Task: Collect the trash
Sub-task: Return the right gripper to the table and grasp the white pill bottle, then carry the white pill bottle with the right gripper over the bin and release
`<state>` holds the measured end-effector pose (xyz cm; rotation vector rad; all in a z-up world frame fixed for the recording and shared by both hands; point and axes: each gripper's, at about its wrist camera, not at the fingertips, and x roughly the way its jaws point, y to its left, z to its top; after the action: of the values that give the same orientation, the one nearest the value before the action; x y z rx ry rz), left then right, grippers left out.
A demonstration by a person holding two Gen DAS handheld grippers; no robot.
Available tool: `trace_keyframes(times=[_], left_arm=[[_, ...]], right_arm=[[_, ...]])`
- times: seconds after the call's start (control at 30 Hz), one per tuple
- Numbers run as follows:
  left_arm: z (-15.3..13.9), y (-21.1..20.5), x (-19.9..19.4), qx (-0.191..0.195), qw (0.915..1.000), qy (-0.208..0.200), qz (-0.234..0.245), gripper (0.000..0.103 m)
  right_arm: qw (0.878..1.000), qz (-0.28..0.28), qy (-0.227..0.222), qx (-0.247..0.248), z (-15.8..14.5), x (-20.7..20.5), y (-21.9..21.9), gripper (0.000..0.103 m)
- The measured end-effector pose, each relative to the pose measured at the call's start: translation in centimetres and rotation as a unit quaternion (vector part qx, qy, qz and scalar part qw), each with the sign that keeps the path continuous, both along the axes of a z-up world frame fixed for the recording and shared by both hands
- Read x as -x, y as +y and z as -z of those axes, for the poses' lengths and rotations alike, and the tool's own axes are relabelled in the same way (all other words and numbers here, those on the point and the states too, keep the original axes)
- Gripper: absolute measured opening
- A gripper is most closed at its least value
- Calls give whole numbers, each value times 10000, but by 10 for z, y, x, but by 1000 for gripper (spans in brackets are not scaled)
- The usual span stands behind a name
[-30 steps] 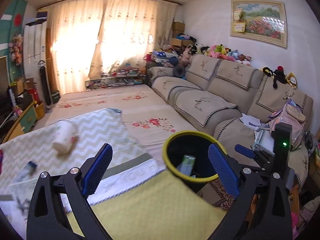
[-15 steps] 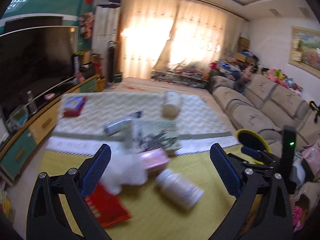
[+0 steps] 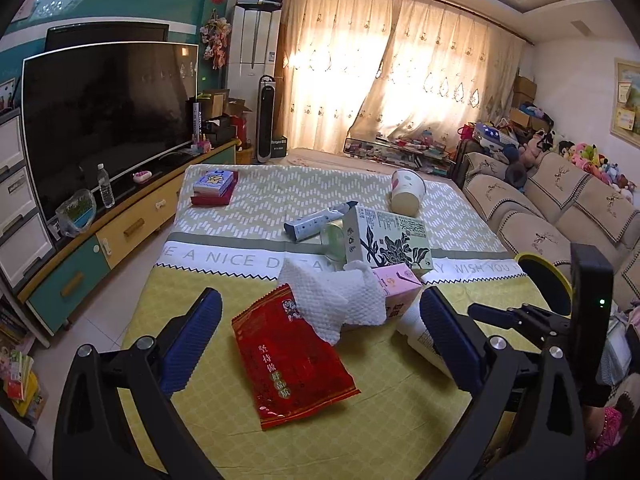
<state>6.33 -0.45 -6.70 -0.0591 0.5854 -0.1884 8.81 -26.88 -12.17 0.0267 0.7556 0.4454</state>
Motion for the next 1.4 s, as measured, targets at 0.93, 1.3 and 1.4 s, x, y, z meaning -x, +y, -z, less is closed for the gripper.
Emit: trace_keyframes(times=[0.93,1.3,1.4], left_arm=[[14,-10,-8,4,9997,222,77,98],[22,-21,-17,-93,9993,341,128,98],[23,-23,-20,-98,9992,363,125,98]], right_arm=[[9941,1037,-300,-78,-4,-5,-70,45],[9307,3615,-526,192,-9,-13,-244,45],[9111,4090,-331,400,-1,-17,-281,45]])
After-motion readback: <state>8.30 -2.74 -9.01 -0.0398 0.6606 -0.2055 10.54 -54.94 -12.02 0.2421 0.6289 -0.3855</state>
